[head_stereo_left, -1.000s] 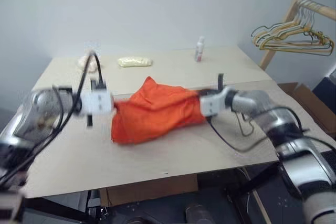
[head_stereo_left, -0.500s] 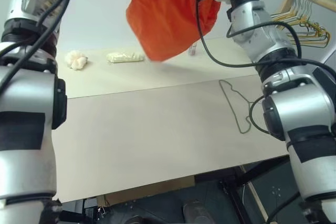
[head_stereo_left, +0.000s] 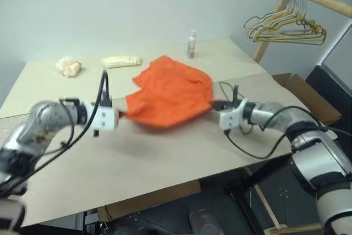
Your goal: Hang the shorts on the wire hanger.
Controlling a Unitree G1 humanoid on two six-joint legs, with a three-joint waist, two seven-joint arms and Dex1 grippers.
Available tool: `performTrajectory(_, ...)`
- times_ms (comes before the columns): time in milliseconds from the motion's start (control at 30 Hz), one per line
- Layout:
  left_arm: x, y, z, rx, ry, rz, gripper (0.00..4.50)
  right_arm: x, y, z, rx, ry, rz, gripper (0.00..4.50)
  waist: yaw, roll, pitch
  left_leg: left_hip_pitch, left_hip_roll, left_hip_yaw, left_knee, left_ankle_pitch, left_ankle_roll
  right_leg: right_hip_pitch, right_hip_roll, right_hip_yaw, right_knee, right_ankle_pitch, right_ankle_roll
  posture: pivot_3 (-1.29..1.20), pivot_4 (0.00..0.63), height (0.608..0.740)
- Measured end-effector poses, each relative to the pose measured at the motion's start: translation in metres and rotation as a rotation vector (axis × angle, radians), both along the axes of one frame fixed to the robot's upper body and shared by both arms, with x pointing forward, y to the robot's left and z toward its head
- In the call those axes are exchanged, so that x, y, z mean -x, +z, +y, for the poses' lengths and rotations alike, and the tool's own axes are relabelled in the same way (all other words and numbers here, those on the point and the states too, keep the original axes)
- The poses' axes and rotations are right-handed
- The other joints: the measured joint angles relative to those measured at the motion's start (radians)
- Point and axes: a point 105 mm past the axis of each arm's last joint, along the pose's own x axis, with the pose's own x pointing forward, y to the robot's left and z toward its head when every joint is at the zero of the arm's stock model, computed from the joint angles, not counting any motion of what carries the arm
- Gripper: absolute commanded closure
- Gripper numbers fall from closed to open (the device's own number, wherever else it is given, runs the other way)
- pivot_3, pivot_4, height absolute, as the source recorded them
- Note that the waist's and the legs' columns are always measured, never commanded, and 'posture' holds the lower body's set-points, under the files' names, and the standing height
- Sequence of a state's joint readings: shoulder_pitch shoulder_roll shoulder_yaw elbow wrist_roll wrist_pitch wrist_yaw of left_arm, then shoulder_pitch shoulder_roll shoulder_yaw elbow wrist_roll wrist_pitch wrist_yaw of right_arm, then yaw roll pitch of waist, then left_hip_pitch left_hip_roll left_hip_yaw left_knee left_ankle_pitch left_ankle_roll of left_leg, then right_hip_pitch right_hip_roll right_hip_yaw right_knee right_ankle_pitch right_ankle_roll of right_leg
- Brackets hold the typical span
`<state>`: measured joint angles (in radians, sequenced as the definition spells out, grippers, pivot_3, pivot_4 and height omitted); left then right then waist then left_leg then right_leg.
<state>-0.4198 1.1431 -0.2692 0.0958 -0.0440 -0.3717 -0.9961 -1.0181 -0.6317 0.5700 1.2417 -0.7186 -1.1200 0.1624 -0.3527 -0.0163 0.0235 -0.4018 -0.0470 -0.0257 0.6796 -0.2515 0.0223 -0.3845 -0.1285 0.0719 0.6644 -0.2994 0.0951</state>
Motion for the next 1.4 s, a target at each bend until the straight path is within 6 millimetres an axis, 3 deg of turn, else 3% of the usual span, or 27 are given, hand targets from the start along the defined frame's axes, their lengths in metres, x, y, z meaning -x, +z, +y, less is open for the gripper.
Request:
performTrajectory(67, 0.033, -0.01, 0.006, -0.077, -0.016, 0.134, 4.46, 0.01, -0.016, -0.002, 0.051, 0.033, 0.075, 4.5, 0.002, 0.0, 0.001, 0.012, 0.002, 0.0, -0.001, -0.005, 0.009, 0.014, 0.002, -0.001, -0.002, 0.0, 0.0, -0.14, 0.0, 0.74)
performTrajectory(133, 0.047, -0.013, 0.003, -0.096, -0.013, 0.178, 4.46, 0.018, -0.025, 0.001, 0.085, 0.073, 0.112, 4.5, 0.017, 0.0, 0.004, 0.034, 0.002, 0.0, -0.006, -0.009, 0.014, 0.037, 0.002, -0.003, -0.017, -0.001, 0.0, -0.15, 0.0, 0.74)
performTrajectory(233, 0.069, -0.022, 0.004, -0.137, 0.015, 0.253, 4.46, 0.024, -0.027, 0.007, 0.103, 0.12, 0.104, 4.5, 0.032, 0.001, 0.004, 0.051, 0.004, 0.0, -0.013, -0.01, 0.012, 0.053, 0.003, -0.003, -0.022, -0.001, 0.0, -0.16, 0.0, 0.74)
performTrajectory(467, 0.112, -0.035, -0.012, -0.139, 0.075, 0.372, 4.46, 0.053, -0.049, 0.005, 0.13, 0.199, 0.14, 4.5, 0.045, 0.0, 0.004, 0.047, 0.006, -0.001, -0.012, -0.012, 0.01, 0.05, 0.005, -0.002, -0.023, -0.001, 0.0, -0.17, 0.0, 0.74)
performTrajectory(733, 0.14, -0.038, -0.018, -0.147, 0.104, 0.425, 4.46, 0.097, -0.059, 0.001, 0.115, 0.265, 0.186, 4.5, 0.067, 0.001, 0.003, 0.049, 0.009, 0.0, -0.012, -0.013, 0.008, 0.052, 0.007, -0.002, -0.024, -0.003, -0.002, -0.18, 0.0, 0.74)
performTrajectory(933, 0.154, -0.038, -0.017, -0.16, 0.1, 0.472, 4.46, 0.108, -0.062, 0.005, 0.095, 0.243, 0.204, 4.5, 0.085, 0.001, 0.003, 0.049, 0.009, 0.001, -0.012, -0.013, 0.007, 0.052, 0.007, -0.001, -0.025, -0.003, -0.003, -0.19, 0.001, 0.74)
performTrajectory(1100, 0.154, -0.037, -0.018, -0.176, 0.081, 0.465, 3.43, 0.116, -0.06, 0.005, 0.092, 0.221, 0.243, 3.29, 0.112, 0.001, 0.003, 0.048, 0.009, 0.001, -0.012, -0.014, 0.008, 0.052, 0.006, -0.002, -0.027, -0.002, -0.004, -0.19, 0.003, 0.74)
performTrajectory(1300, 0.148, -0.03, -0.007, -0.133, 0.064, 0.471, 1.43, 0.139, -0.051, -0.013, 0.062, 0.157, 0.332, 1.13, 0.15, 0.002, 0.004, 0.048, 0.011, 0.001, -0.012, -0.015, 0.008, 0.05, 0.006, -0.002, -0.029, -0.002, -0.005, -0.17, 0.0, 0.74)
performTrajectory(1400, 0.131, -0.011, -0.006, 0.0, 0.067, 0.41, 0.47, 0.143, -0.034, -0.027, -0.078, -0.008, 0.406, 0.14, 0.177, 0.002, 0.004, 0.048, 0.013, 0.001, -0.012, -0.015, 0.007, 0.05, 0.006, -0.004, -0.032, 0.0, -0.008, -0.17, 0.0, 0.74)
